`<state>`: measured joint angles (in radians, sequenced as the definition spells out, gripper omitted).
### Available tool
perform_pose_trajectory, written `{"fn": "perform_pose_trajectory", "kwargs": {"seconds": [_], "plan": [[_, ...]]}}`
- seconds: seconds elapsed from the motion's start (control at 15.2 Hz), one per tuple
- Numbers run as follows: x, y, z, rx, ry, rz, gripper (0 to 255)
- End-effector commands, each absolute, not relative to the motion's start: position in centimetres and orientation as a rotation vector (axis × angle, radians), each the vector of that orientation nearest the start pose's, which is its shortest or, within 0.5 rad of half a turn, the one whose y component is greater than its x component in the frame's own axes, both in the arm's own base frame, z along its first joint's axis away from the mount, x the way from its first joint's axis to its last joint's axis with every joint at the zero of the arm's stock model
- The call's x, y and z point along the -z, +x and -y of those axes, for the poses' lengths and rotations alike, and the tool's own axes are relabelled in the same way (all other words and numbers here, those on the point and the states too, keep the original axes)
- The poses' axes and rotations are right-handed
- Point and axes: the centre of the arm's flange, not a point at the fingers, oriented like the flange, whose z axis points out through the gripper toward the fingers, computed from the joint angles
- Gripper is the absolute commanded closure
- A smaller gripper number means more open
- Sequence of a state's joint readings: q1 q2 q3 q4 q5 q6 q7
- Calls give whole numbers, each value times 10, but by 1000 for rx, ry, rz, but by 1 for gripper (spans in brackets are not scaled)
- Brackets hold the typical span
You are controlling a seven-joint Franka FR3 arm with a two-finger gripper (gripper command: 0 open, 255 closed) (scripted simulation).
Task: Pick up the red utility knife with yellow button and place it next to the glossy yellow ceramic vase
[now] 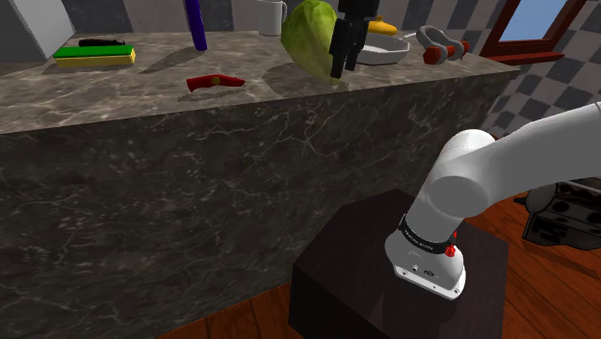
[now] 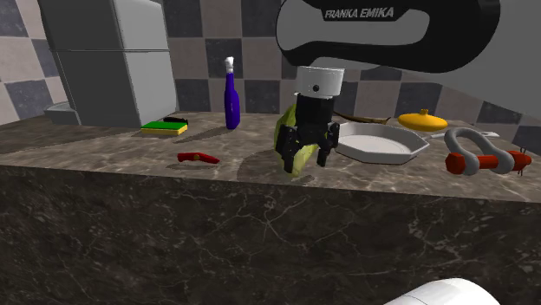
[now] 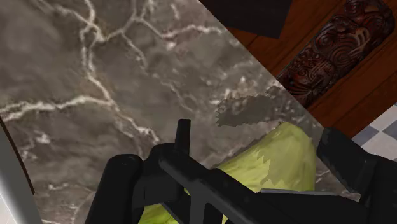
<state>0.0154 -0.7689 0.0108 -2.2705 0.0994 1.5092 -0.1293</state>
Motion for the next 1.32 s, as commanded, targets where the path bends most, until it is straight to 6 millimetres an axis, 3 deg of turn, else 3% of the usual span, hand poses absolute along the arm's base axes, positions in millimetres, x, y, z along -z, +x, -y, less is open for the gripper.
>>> {"fn": "perform_pose_trajectory", "kwargs": {"seconds": [0.0,0.66,1.25], "plan": [[-620,305,-20,19,-3041,242,0],[-631,400,-100,106,-2902,893,0],[-646,449,-200,180,-2662,1441,0]]}}
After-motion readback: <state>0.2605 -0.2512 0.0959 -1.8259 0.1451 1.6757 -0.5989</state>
